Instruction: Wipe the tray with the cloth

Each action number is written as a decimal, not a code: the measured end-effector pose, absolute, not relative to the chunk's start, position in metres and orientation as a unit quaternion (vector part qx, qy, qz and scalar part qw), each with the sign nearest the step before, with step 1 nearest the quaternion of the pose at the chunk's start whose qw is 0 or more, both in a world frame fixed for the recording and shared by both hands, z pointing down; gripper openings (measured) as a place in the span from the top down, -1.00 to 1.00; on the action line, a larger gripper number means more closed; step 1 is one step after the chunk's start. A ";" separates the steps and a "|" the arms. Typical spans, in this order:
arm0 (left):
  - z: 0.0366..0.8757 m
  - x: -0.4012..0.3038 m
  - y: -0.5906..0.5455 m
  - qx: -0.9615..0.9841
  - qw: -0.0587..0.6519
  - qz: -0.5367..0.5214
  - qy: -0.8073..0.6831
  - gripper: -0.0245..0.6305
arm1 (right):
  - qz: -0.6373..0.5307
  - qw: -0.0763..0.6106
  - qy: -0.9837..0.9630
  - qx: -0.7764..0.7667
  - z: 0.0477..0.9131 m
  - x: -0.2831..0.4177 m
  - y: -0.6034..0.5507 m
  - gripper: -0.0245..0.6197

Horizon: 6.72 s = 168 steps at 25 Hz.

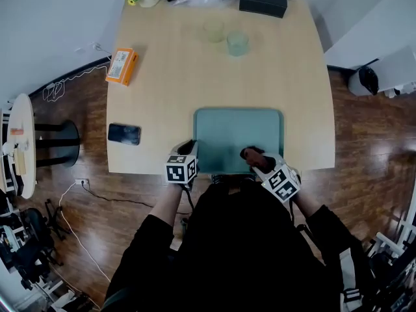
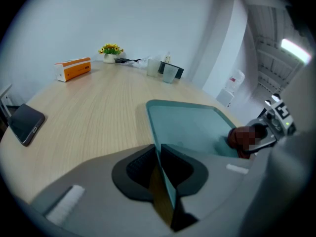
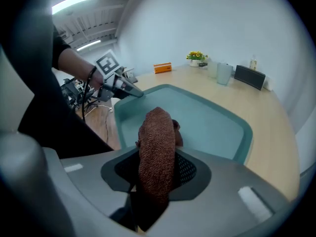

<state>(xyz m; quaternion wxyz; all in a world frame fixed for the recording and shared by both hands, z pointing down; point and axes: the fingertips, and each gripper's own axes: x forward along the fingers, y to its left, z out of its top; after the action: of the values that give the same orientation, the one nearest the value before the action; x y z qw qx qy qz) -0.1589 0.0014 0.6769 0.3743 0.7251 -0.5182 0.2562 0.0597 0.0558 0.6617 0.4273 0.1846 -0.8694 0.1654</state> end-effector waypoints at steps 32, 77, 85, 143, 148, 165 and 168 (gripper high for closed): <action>0.682 -0.148 0.012 0.728 0.373 0.266 -0.510 0.86 | 0.201 0.436 -0.824 0.301 0.668 0.135 0.075 0.49; 0.673 -0.145 0.003 0.731 0.380 0.251 -0.508 0.86 | 0.086 0.448 -0.870 0.188 0.649 -0.016 0.014 0.50; 0.676 -0.158 0.001 0.731 0.381 0.247 -0.510 0.86 | 0.063 0.453 -0.882 0.117 0.666 -0.123 0.028 0.50; 0.677 -0.154 0.002 0.732 0.381 0.248 -0.507 0.86 | 0.192 0.422 -0.759 0.458 0.661 0.139 -0.103 0.50; 0.675 -0.157 0.003 0.731 0.378 0.251 -0.509 0.86 | 0.171 0.418 -0.816 0.361 0.667 0.011 -0.089 0.51; 0.676 -0.160 0.002 0.731 0.381 0.250 -0.508 0.86 | 0.139 0.458 -0.803 0.355 0.662 0.068 -0.110 0.50; 0.676 -0.158 0.000 0.732 0.376 0.251 -0.511 0.86 | 0.143 0.462 -0.784 0.390 0.660 0.134 -0.116 0.50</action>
<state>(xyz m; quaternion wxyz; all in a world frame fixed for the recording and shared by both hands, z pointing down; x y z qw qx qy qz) -0.1584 0.0003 0.6758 0.3757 0.7315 -0.5108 0.2508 0.1339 -0.1161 0.6599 0.4619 0.3899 -0.7837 0.1431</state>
